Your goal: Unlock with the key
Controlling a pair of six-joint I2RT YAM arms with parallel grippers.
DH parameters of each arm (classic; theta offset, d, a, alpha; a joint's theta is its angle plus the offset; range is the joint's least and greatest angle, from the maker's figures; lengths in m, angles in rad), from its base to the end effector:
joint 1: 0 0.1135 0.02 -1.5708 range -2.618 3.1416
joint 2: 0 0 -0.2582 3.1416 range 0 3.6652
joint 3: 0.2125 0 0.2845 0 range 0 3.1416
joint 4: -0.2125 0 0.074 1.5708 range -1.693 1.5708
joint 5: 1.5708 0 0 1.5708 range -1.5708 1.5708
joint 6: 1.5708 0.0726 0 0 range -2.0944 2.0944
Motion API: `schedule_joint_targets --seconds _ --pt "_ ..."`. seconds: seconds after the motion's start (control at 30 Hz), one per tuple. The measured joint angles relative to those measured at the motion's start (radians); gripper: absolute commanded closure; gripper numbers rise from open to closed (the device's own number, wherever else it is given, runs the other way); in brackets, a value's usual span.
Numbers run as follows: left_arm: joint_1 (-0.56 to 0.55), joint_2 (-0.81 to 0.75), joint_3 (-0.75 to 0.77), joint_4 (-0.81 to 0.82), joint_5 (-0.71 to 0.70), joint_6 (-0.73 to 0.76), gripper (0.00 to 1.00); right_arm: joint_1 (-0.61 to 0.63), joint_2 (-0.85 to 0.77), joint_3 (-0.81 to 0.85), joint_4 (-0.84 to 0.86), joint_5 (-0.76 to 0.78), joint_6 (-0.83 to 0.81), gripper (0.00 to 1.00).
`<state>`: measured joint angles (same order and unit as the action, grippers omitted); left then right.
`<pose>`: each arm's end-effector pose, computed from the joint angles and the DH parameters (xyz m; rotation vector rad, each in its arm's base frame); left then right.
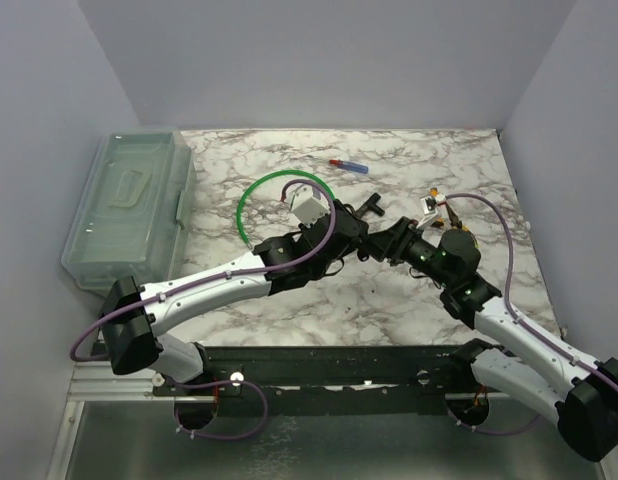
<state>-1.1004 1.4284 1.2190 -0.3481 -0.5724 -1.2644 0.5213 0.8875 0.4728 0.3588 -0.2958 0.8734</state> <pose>0.2084 -0.3231 0.2985 -0.5180 2.0819 -0.8516 0.2313 0.1573 0.2486 0.0647 1.7916 1.2807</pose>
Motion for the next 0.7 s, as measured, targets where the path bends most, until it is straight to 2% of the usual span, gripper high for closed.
schedule_joint_targets --seconds 0.2,0.27,0.4,0.43,0.5,0.53,0.57,0.6,0.7 --pt "0.008 0.024 0.002 -0.003 -0.010 -0.035 1.00 0.043 0.026 -0.005 0.019 0.083 0.000 0.52" --pt "0.008 0.028 0.002 -0.007 -0.017 -0.042 1.00 0.055 0.033 -0.005 0.029 0.106 -0.002 0.58" --pt "0.012 0.034 0.003 -0.016 -0.025 -0.053 1.00 0.070 0.051 -0.008 0.052 0.129 -0.003 0.64" --pt "0.013 0.036 0.003 -0.020 -0.026 -0.055 1.00 0.074 0.056 -0.010 0.057 0.134 -0.006 0.68" --pt "0.014 0.038 0.003 -0.027 -0.029 -0.059 1.00 0.078 0.064 -0.014 0.066 0.140 -0.010 0.84" --pt "0.014 0.039 0.003 -0.031 -0.029 -0.060 0.94 0.080 0.067 -0.016 0.071 0.142 -0.010 0.94" --pt "0.014 0.040 0.003 -0.036 -0.029 -0.062 0.85 0.082 0.069 -0.019 0.075 0.143 -0.010 0.99" --pt "0.014 0.040 0.003 -0.039 -0.029 -0.063 0.75 0.082 0.069 -0.022 0.079 0.142 -0.010 1.00" --pt "0.014 0.040 0.003 -0.040 -0.029 -0.060 0.31 0.084 0.069 -0.024 0.083 0.143 -0.011 1.00"
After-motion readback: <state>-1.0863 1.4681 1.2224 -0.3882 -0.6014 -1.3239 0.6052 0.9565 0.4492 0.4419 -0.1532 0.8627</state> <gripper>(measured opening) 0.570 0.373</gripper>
